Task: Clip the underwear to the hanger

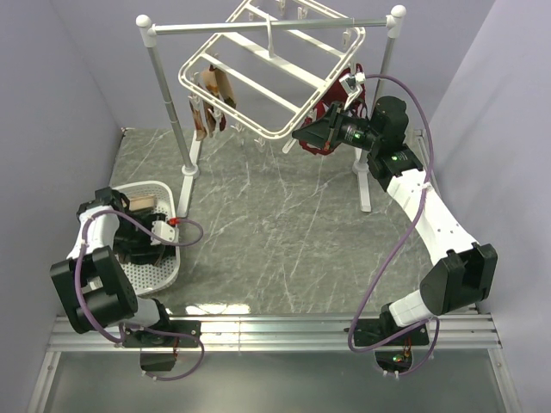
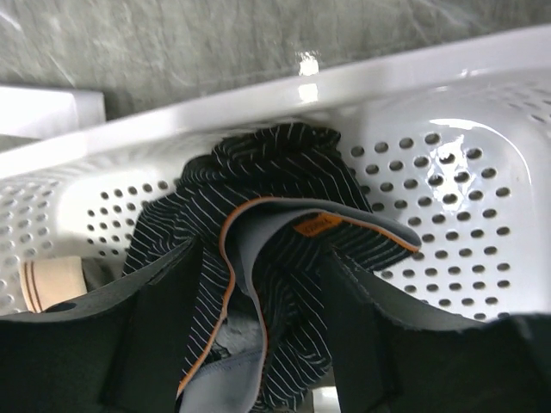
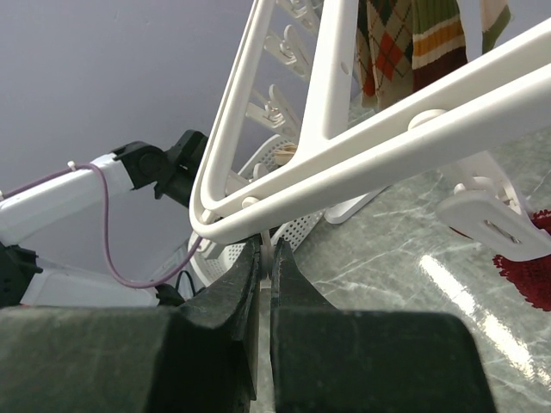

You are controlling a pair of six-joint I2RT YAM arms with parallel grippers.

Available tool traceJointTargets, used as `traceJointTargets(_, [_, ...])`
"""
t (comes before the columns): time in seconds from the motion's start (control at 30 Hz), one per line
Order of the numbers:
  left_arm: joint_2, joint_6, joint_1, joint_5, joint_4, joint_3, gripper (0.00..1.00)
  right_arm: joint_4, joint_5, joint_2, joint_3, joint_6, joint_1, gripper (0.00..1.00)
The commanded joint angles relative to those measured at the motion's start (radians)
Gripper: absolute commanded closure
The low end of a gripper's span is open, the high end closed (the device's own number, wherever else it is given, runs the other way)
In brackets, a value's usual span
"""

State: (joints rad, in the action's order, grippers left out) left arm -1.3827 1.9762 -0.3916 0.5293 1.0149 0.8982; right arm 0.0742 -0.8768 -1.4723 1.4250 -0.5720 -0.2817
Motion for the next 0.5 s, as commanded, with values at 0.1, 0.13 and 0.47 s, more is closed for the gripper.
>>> traceJointTargets(0.1, [0.036,0.616,0.002,0.031,-0.045,-0.019,0.38,0.004,-0.004,-0.003,0.038,-0.016,0.001,1.0])
traceJointTargets(0.13, [0.037,0.616,0.003,0.032,-0.065,-0.037,0.37,0.001,-0.004,-0.003,0.038,-0.014,0.003,1.0])
traceJointTargets(0.47, [-0.006,0.616,0.057,0.067,-0.102,-0.019,0.35,-0.007,0.001,-0.008,0.041,-0.017,0.003,1.0])
